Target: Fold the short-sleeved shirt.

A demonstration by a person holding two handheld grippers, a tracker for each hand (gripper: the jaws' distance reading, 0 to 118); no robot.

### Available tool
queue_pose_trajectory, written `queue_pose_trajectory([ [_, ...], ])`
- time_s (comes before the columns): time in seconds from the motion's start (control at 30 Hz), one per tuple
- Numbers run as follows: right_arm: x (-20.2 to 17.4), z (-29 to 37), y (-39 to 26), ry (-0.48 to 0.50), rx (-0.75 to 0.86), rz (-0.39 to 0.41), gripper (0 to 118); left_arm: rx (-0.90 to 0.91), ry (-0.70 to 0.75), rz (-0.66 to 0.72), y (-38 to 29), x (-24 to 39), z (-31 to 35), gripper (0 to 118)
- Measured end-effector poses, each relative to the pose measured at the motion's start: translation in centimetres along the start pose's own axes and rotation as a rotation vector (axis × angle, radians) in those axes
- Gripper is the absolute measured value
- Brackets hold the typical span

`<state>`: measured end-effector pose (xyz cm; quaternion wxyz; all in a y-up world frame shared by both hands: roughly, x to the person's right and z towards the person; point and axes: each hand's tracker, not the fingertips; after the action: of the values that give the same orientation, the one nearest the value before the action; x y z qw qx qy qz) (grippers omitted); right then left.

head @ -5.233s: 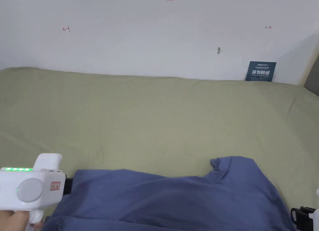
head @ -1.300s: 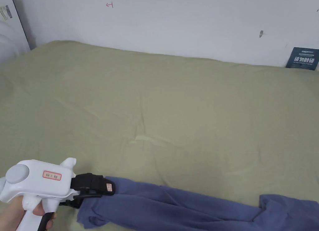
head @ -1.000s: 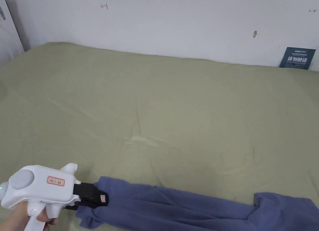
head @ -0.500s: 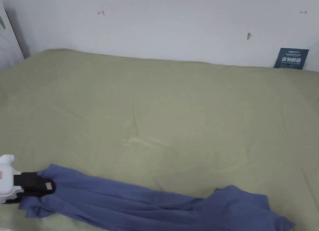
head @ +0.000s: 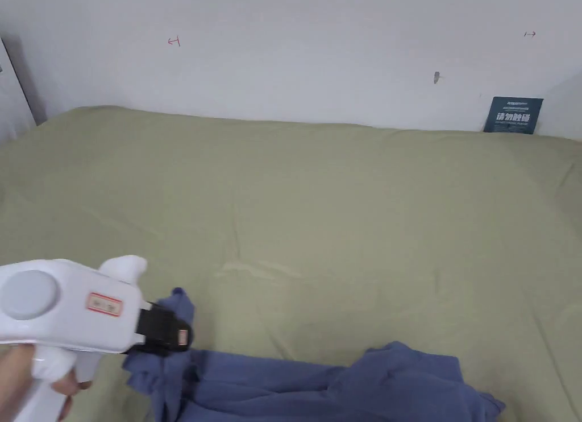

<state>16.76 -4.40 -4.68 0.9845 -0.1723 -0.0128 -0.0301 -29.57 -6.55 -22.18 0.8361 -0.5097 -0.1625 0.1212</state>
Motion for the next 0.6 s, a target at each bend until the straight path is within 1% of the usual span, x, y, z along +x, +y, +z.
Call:
queue_pose_trajectory([
  [0.17,0.5,0.2,-0.6,-0.008,-0.019,-0.017,0,-0.087,-0.046,-0.065,-0.5,5.6,-6.7,12],
  [0.27,1.0,0.2,-0.9,-0.011,-0.030,-0.032,0,-0.120,-0.042,-0.094,-0.8,7.3,-11.2,13],
  [0.3,1.0,0.2,-1.0,-0.014,-0.035,-0.036,0,-0.134,-0.028,-0.116,-1.0,7.7,-12.6,23],
  [0.33,1.1,0.2,-1.0,-0.016,-0.036,-0.039,0,-0.143,-0.033,-0.140,-1.3,8.1,-13.7,66],
  [0.37,1.2,0.2,-1.0,-0.019,-0.038,-0.042,0,-0.154,-0.011,-0.137,-1.8,8.6,-14.8,97],
  [0.4,1.2,0.2,-1.1,-0.020,-0.041,-0.044,0,-0.170,-0.004,-0.146,-2.0,8.7,-15.6,111],
  [0.5,1.4,0.2,-1.0,-0.026,-0.044,-0.048,0,-0.163,-0.025,-0.116,-2.0,8.1,-14.4,109],
  [0.53,1.4,0.2,-1.1,-0.027,-0.046,-0.049,0,-0.127,-0.048,-0.076,-1.6,7.4,-13.4,105],
  [0.57,1.5,0.1,-1.2,-0.025,-0.048,-0.050,0,-0.103,-0.083,-0.052,-1.3,6.5,-12.3,92],
  [0.6,1.4,0.0,-1.2,-0.024,-0.051,-0.051,0,-0.068,-0.104,-0.028,-1.0,5.5,-11.0,62],
])
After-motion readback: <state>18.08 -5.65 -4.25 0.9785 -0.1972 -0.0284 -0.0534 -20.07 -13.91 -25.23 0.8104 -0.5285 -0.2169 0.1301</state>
